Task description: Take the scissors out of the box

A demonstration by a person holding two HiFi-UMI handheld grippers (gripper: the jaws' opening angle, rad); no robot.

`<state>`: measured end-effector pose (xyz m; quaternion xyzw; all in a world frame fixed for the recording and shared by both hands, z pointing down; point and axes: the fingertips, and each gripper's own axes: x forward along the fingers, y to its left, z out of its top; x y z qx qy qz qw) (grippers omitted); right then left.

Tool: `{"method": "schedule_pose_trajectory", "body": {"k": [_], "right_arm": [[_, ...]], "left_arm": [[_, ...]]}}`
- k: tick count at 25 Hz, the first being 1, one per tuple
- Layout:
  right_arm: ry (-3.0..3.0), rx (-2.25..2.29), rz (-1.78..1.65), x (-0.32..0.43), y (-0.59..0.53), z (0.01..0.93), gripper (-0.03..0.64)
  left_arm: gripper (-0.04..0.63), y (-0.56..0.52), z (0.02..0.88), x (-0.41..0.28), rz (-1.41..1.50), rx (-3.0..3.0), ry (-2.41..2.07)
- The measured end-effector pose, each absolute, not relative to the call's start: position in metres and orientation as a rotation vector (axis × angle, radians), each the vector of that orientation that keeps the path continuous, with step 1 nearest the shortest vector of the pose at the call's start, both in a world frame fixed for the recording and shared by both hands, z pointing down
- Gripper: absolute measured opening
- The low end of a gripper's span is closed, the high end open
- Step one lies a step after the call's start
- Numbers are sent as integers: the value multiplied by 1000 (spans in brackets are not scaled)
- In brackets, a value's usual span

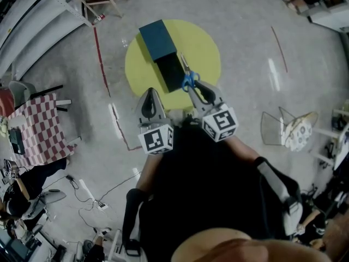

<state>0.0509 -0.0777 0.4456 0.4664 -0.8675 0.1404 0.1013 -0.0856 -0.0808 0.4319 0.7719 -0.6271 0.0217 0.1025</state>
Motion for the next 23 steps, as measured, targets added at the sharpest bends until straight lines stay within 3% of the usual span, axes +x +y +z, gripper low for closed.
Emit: {"method": "schedule_pose_trajectory", "body": {"k": [23], "right_arm": [[-2590,1395,384,35,-76,438,71]], "left_arm": [[-3,-79,424,-93,47,2304,-1814]]}}
